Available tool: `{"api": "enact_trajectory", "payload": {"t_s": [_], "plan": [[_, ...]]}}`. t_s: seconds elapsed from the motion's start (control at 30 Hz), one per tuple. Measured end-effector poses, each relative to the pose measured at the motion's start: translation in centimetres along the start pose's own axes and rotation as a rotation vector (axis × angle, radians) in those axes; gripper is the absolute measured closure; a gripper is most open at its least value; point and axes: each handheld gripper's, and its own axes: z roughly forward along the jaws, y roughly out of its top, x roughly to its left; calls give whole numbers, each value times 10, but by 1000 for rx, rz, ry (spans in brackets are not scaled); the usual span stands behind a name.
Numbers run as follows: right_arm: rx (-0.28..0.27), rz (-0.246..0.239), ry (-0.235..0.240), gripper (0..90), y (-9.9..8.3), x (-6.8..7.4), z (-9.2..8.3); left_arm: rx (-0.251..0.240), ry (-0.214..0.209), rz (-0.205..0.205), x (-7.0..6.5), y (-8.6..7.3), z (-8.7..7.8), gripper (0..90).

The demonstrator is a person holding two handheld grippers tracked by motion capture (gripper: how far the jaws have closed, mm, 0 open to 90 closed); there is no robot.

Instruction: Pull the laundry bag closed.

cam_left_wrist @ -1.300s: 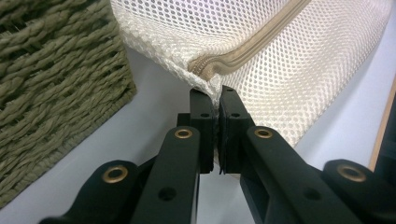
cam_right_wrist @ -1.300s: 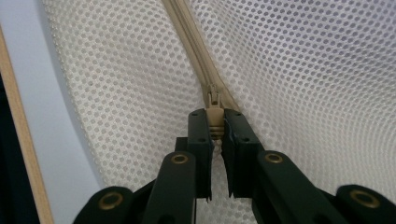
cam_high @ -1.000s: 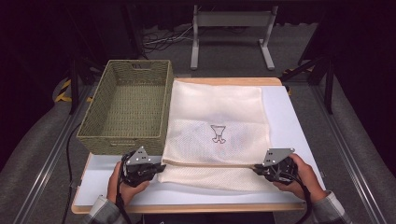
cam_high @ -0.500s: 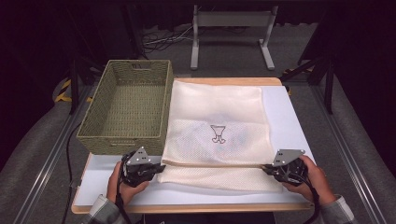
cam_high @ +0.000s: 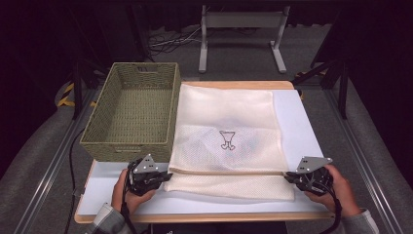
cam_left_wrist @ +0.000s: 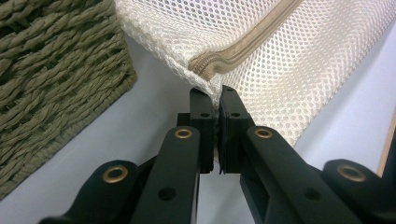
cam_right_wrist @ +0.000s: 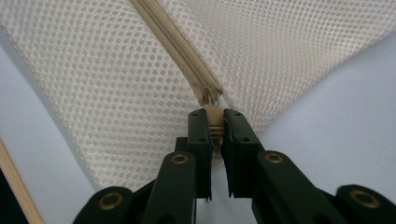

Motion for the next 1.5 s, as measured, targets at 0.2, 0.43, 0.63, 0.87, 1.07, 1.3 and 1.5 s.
{"api": "enact_trajectory", "payload": {"t_s": [0.2,0.43,0.63,0.87,1.07,1.3,1.5], "plan": [[0,6,-2,821,0,0,0,0,0,2,0,0,1,867],[-22,26,1,819,0,-2,3,-4,4,1,-2,-2,3,859],[-55,52,26,817,-2,-5,1,-12,26,13,-3,-3,2,837],[-79,78,33,816,-2,-6,-1,-17,39,23,-6,-3,1,806],[-101,100,45,815,-3,-7,-3,-24,30,28,-6,-3,0,777],[-131,113,62,813,-2,-7,-5,-31,26,41,-7,-3,-2,736],[-161,122,73,794,0,-6,-4,-26,15,57,-6,-3,-3,679]]}}
